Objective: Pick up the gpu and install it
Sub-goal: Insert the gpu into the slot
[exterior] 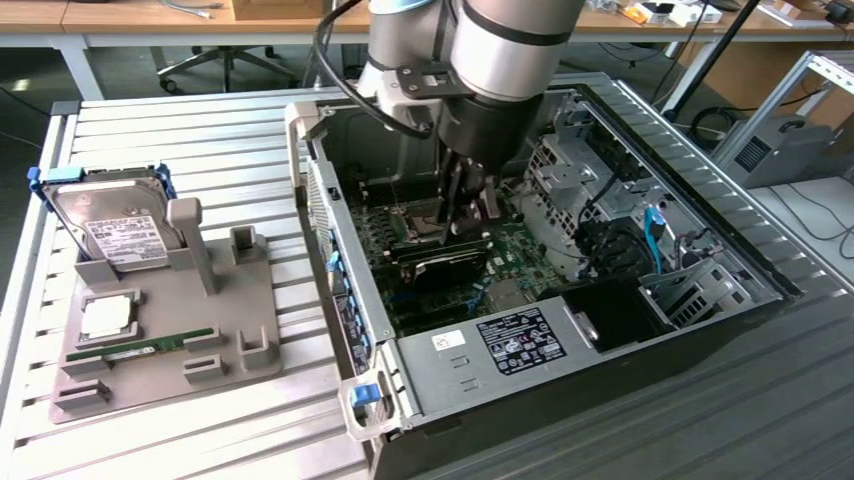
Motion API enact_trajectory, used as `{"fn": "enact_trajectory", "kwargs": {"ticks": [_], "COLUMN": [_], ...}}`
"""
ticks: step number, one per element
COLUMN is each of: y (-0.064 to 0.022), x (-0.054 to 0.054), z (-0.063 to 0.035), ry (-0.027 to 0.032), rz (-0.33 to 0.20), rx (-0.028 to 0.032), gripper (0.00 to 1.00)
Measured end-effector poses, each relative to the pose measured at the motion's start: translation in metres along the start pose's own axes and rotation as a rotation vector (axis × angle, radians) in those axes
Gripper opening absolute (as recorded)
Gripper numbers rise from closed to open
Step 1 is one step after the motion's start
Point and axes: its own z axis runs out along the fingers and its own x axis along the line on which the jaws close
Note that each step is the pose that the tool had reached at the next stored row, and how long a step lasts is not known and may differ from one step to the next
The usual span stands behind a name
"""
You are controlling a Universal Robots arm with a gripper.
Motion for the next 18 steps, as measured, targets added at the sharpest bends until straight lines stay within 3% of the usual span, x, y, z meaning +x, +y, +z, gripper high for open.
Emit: {"fn": "enact_trajectory", "kwargs": {"ticks": [4, 8, 18], "y": [0.0001, 0.0001, -0.0022], "x": [-0.0002, -0.0002, -0.0007], "z": [-0.0077, -0.0081, -0.0081], "ry": [0.0005, 0.0006, 0.0009], "rz": [0.000, 0.000, -0.117], "rx": [0.0001, 0.0001, -0.0030], "gripper": [0.34, 0.34, 0.34]}}
